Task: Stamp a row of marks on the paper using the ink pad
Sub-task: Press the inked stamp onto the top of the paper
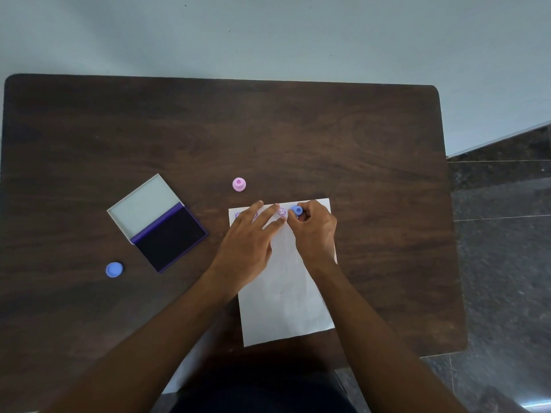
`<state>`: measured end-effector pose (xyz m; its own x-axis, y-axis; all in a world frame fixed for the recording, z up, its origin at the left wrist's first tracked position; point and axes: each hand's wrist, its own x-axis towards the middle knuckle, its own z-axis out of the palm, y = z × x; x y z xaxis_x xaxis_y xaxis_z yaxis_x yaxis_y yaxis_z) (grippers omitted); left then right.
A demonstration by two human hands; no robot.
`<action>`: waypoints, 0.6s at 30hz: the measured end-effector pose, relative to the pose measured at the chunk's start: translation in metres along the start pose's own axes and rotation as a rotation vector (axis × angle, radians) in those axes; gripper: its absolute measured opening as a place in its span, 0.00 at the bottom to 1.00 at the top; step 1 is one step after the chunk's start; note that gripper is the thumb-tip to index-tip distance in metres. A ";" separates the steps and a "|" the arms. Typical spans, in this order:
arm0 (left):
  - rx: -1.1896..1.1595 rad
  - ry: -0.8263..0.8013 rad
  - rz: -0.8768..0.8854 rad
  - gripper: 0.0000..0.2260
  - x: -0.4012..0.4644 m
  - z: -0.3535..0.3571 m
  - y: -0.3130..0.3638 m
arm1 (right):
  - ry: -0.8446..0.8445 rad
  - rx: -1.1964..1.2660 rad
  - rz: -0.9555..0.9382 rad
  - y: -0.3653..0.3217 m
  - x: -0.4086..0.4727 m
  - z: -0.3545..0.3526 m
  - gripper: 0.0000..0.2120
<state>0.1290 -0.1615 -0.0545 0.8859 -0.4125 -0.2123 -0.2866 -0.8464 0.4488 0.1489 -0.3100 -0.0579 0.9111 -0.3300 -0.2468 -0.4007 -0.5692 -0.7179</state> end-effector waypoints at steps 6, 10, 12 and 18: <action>0.003 0.009 0.001 0.27 0.000 -0.004 0.002 | -0.004 -0.016 0.006 -0.002 -0.001 0.000 0.08; 0.023 0.008 0.002 0.25 -0.001 -0.005 0.003 | -0.019 -0.014 0.022 -0.008 -0.001 -0.009 0.08; 0.029 0.007 0.002 0.25 -0.003 -0.004 0.003 | 0.040 0.004 0.039 -0.007 -0.002 -0.020 0.09; 0.068 -0.007 0.002 0.24 -0.003 -0.004 0.002 | 0.168 0.008 0.065 -0.005 -0.012 -0.047 0.12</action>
<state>0.1279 -0.1603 -0.0495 0.8830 -0.4159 -0.2177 -0.3123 -0.8666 0.3893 0.1354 -0.3387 -0.0205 0.8540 -0.4878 -0.1808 -0.4568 -0.5368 -0.7094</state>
